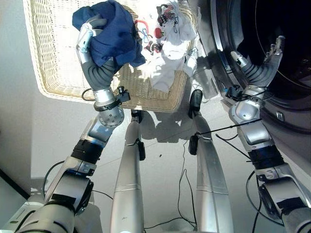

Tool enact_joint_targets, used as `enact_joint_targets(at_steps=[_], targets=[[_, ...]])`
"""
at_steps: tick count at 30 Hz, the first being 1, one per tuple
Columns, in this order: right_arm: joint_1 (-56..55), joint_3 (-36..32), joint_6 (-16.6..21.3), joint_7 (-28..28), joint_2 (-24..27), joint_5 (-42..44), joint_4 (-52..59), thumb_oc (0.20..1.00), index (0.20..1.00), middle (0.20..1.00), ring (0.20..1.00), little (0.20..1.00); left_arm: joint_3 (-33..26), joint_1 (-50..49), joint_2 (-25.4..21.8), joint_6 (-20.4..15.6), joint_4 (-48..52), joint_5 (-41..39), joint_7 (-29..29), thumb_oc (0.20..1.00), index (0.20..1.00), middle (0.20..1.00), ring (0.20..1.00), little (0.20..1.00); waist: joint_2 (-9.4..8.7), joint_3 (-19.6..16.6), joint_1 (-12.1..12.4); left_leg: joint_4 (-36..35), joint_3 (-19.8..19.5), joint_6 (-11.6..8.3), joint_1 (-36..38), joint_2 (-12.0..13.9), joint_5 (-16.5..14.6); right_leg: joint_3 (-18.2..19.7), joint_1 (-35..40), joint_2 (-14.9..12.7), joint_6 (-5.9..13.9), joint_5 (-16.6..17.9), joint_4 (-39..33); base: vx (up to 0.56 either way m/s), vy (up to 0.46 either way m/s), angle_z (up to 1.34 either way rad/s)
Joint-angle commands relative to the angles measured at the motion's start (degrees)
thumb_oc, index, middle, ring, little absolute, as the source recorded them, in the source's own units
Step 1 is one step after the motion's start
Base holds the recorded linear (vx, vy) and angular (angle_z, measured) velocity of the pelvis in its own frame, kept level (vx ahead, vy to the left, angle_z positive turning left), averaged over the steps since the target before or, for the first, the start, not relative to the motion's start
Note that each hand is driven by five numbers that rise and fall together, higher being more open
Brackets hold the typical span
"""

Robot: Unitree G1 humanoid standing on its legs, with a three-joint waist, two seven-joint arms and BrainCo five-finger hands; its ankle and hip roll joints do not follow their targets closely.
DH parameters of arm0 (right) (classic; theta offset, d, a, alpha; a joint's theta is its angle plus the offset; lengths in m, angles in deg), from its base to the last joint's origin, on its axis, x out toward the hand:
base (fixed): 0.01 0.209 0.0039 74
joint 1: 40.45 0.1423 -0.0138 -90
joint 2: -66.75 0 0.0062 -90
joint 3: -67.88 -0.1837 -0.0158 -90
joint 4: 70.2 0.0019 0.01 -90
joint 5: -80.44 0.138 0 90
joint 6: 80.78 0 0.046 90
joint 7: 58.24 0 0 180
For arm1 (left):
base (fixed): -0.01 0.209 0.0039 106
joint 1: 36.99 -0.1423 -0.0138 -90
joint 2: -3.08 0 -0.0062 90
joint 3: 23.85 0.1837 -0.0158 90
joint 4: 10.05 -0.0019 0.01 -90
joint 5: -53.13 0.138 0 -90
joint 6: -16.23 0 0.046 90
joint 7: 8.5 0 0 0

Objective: Put the clothes into the washing machine.

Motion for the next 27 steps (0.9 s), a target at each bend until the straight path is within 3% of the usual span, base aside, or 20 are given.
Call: enact_joint_targets(at_steps=[1,3,6,11,12,13,15,16,18,19,21,22,25,27], targets=[[-3.3,-0.6,4.9,-5.7,0.1,2.0,6.8,1.0,1.0,1.0,1.0,1.0,-1.1,-0.3,0.2,-4.2,6.4,1.4,-4.5,0.2,0.2,0.2,0.2,0.2,1.87,-0.9,-0.6,2.7,-0.4,5.49,-0.2,-6.5,-3.0,-6.6,3.6,3.4,4.0,0.3,-0.1,0.0,0.0,0.0],[-3.6,0.4,4.4,-11.6,-0.4,4.5,8.8,1.0,1.0,1.0,1.0,1.0,-1.1,-1.3,0.7,-5.4,9.4,-0.6,-9.1,0.2,0.2,0.2,0.2,0.2,2.02,-0.9,-0.5,2.8,-0.5,5.6,-0.3,-6.7,-2.8,-6.7,3.4,3.2,4.07,0.5,-0.1,0.0,0.0,0.0],[-3.8,0.9,4.1,-15.4,-0.5,5.6,9.7,1.0,1.0,1.0,1.0,1.0,-1.2,-1.6,1.2,-6.4,10.7,-3.2,-12.9,0.2,0.2,0.2,0.2,0.2,2.09,-0.9,-0.4,2.6,-0.4,5.62,-0.1,-6.8,-2.6,-6.8,3.6,3.2,4.1,0.6,-0.2,0.0,0.0,0.0],[-4.4,4.2,-1.2,-30.7,-0.3,19.0,11.6,1.0,1.0,1.0,1.0,1.0,-0.1,-3.4,3.0,-8.0,15.7,-14.9,-29.4,0.2,0.2,0.2,0.2,0.2,1.98,-0.9,0.1,2.0,-0.6,5.57,0.3,-7.1,-1.9,-7.4,4.1,2.9,4.2,1.1,-0.9,0.0,0.0,0.0],[-4.3,4.4,-1.6,-31.5,-0.3,19.9,11.5,1.0,1.0,1.0,1.0,1.0,-0.1,-3.4,3.0,-8.0,15.8,-16.0,-30.8,0.2,0.2,0.2,0.2,0.2,1.97,-0.9,0.1,1.9,-0.6,5.56,0.4,-7.1,-1.8,-7.4,4.2,2.9,4.2,1.1,-1.0,-0.01,-0.022,0.04],[-4.3,5.4,-3.6,-35.1,-0.1,23.8,10.9,1.0,1.0,1.0,1.0,1.0,0.6,-3.5,3.5,-7.4,16.9,-21.2,-37.0,0.2,0.2,0.2,0.2,0.2,1.88,-0.9,0.2,1.8,-0.6,5.59,0.5,-7.2,-1.6,-7.6,4.3,2.7,4.23,1.3,-1.1,-0.01,-0.021,0.06],[-4.2,5.9,-4.1,-36.3,0.0,25.2,10.4,1.0,1.0,1.0,1.0,1.0,1.0,-3.5,3.7,-7.0,17.2,-24.1,-40.5,0.2,0.2,0.2,0.2,0.2,1.83,-0.9,0.2,1.7,-0.6,5.61,0.5,-7.2,-1.5,-7.7,4.4,2.7,4.24,1.5,-1.3,-0.01,-0.01,0.03],[-3.9,6.9,-5.8,-40.0,0.1,28.6,9.8,1.0,1.0,1.0,1.0,1.0,1.7,-3.5,4.4,-5.9,18.2,-27.8,-45.0,0.2,0.2,0.2,0.2,0.2,1.78,-0.9,0.4,1.4,-0.8,5.63,0.6,-7.3,-1.3,-8.0,4.5,2.6,4.28,1.7,-1.6,0.0,0.0,0.0],[-3.4,7.8,-7.0,-42.1,0.0,30.7,9.3,1.0,1.0,1.0,1.0,1.0,2.6,-3.2,4.7,-4.5,18.7,-31.7,-49.4,0.2,0.2,0.2,0.2,0.2,1.65,-0.9,0.5,1.4,-1.0,5.62,0.6,-7.5,-1.2,-8.1,4.6,2.6,4.27,1.9,-1.8,0.01,-0.029,0.03],[-4.0,8.2,-7.1,-42.5,-0.1,31.0,9.0,1.0,1.0,1.0,1.0,1.0,2.9,-3.9,4.9,-4.3,18.6,-32.3,-50.0,0.2,0.2,0.2,0.2,0.2,1.7,-0.9,0.6,1.5,-1.4,5.42,2.4,-7.4,-2.6,-7.6,6.2,2.7,4.81,0.5,-1.3,0.03,-0.014,0.04],[-2.9,8.4,-7.5,-43.1,-0.1,31.1,8.9,1.0,1.0,1.0,1.0,1.0,3.3,-3.1,4.9,-3.8,18.9,-33.5,-51.4,0.2,0.2,0.2,0.2,0.2,1.65,-0.9,0.6,1.3,-1.1,5.62,0.8,-7.5,-1.2,-8.2,4.8,2.5,4.3,2.0,-2.0,-0.01,-0.015,0.04],[-2.2,9.8,-8.6,-43.7,-0.2,31.4,8.4,1.0,1.0,1.0,1.0,1.0,4.4,-3.2,5.7,-2.3,18.9,-37.0,-55.2,0.2,0.2,0.2,0.2,0.2,1.72,-0.9,0.8,1.4,-1.5,5.39,2.5,-7.5,-2.4,-7.8,6.3,2.7,4.83,0.8,-1.7,-0.01,-0.024,0.05],[1.3,11.2,-9.6,-44.1,-0.2,31.0,6.9,1.0,1.0,1.0,1.0,1.0,5.7,-1.1,6.1,-0.2,19.0,-41.9,-60.7,0.2,0.2,0.2,0.2,0.2,1.92,-0.9,1.0,1.2,-1.2,5.48,1.0,-7.8,-0.7,-8.4,5.1,2.3,4.31,2.5,-2.6,-0.01,-0.009,0.02],[1.3,11.6,-9.9,-44.0,-0.4,31.1,6.5,1.0,1.0,1.0,1.0,1.0,6.1,-1.3,6.4,0.7,18.9,-43.7,-62.2,0.2,0.2,0.2,0.2,0.2,2.03,-0.9,1.1,1.4,-1.6,5.28,2.3,-7.7,-1.8,-8.0,6.3,2.4,4.73,1.4,-2.2,0.0,0.0,0.0]])
